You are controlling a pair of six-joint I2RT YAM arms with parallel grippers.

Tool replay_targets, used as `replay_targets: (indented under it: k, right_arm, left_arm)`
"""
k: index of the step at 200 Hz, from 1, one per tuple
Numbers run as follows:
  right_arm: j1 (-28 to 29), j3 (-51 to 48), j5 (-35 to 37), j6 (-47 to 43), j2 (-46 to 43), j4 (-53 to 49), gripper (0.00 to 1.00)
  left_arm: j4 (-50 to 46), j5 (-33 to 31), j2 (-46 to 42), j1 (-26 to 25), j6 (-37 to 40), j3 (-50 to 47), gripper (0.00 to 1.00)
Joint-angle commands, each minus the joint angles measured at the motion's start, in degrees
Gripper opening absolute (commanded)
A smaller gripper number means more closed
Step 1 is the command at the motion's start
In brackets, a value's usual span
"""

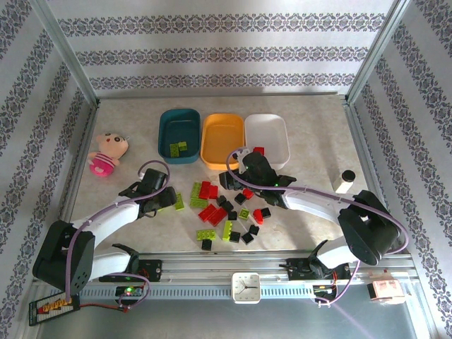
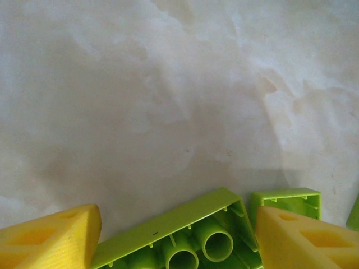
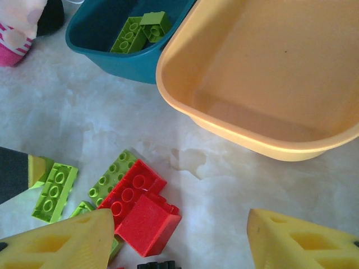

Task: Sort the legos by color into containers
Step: Place the legos at the middle-left of the table, then pick up the lego from the middle-left of the table.

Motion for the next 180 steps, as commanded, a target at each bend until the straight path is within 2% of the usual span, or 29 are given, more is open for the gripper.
replay_targets:
  k: [1,43,68,95,130,149,180]
  right_arm:
    - [-0.5,-1.2,1.1,-0.7,-2.4,0.7,0.64]
    - [-1.5,-2.4,1.0,-0.6,-3.9,0.7,0.64]
    - [-2.0,-2.7,1.0,-0.5,-4.7,0.8,0.64]
    - [-2.4,-3.0,1.0,-0.3,-5.4,0.9,0.64]
    - [-2.4,-3.4,1.0,0.1,-6.5,1.0,0.64]
    - [-2.4,-3.5,0.9,0.1,-6.4,1.1,0.65]
    - [-2.4,-3.8,1.0,0.3,-6.1,1.1,0.65]
  left_arm:
    - [0.2,-1.7,1.8,-0.5,-1.6,0.4,0.72]
    - [2.7,0.5,5.9,-0.6,-1.7,0.8,0.74]
    - [2.6,0.8,5.2,-0.6,-2.4,0.4,0.61]
    - [-0.8,0.5,-0.5,-0.7,-2.0,2.1,0.52]
    - [-4.4,-2.3,-5.5,-0.5,1.6,10.4,0.5]
    - [-4.5,-2.8,-0.7,-0.4,4.4,19.2,0.5]
    - [-4.8,-5.7,13.8,-0.2,8.8,34.5,0.5]
